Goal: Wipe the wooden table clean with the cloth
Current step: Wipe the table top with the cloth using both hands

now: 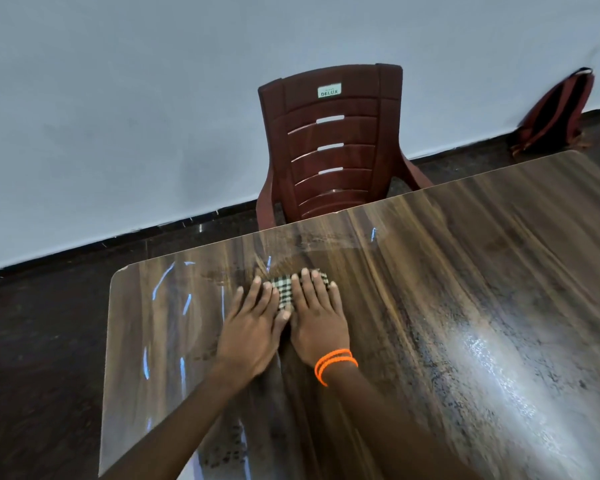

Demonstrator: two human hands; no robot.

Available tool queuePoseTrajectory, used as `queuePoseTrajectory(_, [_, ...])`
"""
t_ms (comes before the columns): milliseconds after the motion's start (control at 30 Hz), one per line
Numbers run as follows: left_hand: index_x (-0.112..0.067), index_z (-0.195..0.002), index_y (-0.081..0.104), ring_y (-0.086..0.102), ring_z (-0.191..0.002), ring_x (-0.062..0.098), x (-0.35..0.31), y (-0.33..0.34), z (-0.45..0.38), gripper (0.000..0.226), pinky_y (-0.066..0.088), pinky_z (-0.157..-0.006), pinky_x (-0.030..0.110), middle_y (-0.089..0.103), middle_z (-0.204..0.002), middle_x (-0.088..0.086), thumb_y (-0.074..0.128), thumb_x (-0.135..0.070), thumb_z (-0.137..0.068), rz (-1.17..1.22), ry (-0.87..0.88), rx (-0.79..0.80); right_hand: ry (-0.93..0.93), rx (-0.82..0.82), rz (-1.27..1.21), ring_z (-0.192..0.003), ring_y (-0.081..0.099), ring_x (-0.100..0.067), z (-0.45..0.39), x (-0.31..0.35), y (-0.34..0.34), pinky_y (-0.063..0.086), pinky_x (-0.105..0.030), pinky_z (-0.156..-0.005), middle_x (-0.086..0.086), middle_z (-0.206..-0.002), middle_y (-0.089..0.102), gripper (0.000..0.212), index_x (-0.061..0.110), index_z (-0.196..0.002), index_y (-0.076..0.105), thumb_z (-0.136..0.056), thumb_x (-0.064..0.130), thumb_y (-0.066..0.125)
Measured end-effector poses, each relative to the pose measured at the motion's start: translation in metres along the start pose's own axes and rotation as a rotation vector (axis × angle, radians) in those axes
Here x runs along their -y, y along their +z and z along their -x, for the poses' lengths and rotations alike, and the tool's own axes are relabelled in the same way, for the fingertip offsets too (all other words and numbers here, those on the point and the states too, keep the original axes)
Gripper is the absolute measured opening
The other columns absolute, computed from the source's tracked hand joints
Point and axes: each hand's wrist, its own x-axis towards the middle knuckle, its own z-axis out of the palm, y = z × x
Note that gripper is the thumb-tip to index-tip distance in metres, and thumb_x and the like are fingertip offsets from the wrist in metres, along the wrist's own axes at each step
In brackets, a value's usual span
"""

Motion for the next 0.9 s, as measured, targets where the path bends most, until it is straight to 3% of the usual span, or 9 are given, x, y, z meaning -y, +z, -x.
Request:
queuePoseTrajectory(200, [-0.006, -0.143, 0.056, 0.033, -0.150, 0.026, -0.055, 0.004, 0.009, 0.062, 0.024, -0.119, 0.049, 0.055, -0.149, 0.009, 0.024, -0.046, -0.107, 0.056, 0.103, 0.050, 0.063, -0.015, 0.027, -0.156, 0.016, -0.018, 0.054, -0.049, -0.014, 0.019, -0.052, -0.123, -0.001, -0.167, 0.025, 0.061, 0.020, -0.159, 0.029, -0.101, 0.039, 0.036])
queuePoseTrajectory(333, [-0.008, -0.146, 0.053, 0.029, -0.152, 0.026, -0.105, 0.012, -0.047, 0.065, 0.025, -0.122, 0.051, 0.052, -0.152, 0.008, 0.020, -0.049, -0.106, 0.076, 0.142, 0.102, 0.179, -0.016, 0.077, -0.156, 0.016, -0.021, 0.041, -0.107, -0.025, 0.016, -0.052, -0.124, -0.003, -0.167, 0.026, 0.063, 0.020, -0.160, 0.026, -0.101, 0.041, 0.032])
queuePoseTrajectory(467, [-0.012, -0.154, 0.041, 0.016, -0.156, 0.025, -0.132, 0.015, -0.116, 0.068, 0.010, -0.126, 0.051, 0.040, -0.161, 0.006, 0.010, -0.050, -0.105, 0.061, 0.148, 0.155, 0.299, -0.046, 0.068, -0.155, 0.017, -0.020, -0.006, -0.151, -0.036, 0.012, -0.052, -0.125, -0.001, -0.167, 0.025, 0.064, 0.023, -0.160, 0.026, -0.101, 0.045, 0.023])
queuePoseTrajectory(633, [-0.016, -0.158, 0.030, 0.008, -0.157, 0.024, -0.117, 0.018, -0.174, 0.061, 0.004, -0.126, 0.051, 0.029, -0.166, 0.002, 0.016, -0.048, -0.109, 0.023, 0.113, 0.167, 0.324, -0.003, 0.039, -0.156, -0.007, -0.015, -0.074, -0.162, -0.043, -0.006, -0.044, -0.126, 0.003, -0.171, 0.001, 0.060, 0.026, -0.163, 0.005, -0.106, 0.042, 0.020])
queuePoseTrajectory(800, [-0.017, -0.158, 0.033, 0.011, -0.156, 0.024, -0.083, 0.020, -0.200, 0.061, 0.005, -0.125, 0.051, 0.032, -0.165, -0.001, 0.016, -0.049, -0.109, -0.008, 0.087, 0.132, 0.274, 0.009, 0.036, -0.157, -0.005, -0.018, -0.120, -0.147, -0.042, -0.004, -0.045, -0.126, 0.000, -0.171, 0.004, 0.060, 0.023, -0.163, 0.008, -0.107, 0.040, 0.024])
queuePoseTrajectory(900, [-0.017, -0.156, 0.038, 0.016, -0.155, 0.024, -0.063, 0.024, -0.188, 0.062, 0.010, -0.125, 0.050, 0.037, -0.163, -0.001, 0.014, -0.048, -0.108, -0.005, 0.031, 0.097, 0.207, 0.015, 0.045, -0.157, -0.002, -0.021, -0.126, -0.126, -0.037, -0.003, -0.045, -0.125, -0.002, -0.171, 0.007, 0.062, 0.021, -0.163, 0.009, -0.105, 0.041, 0.016])
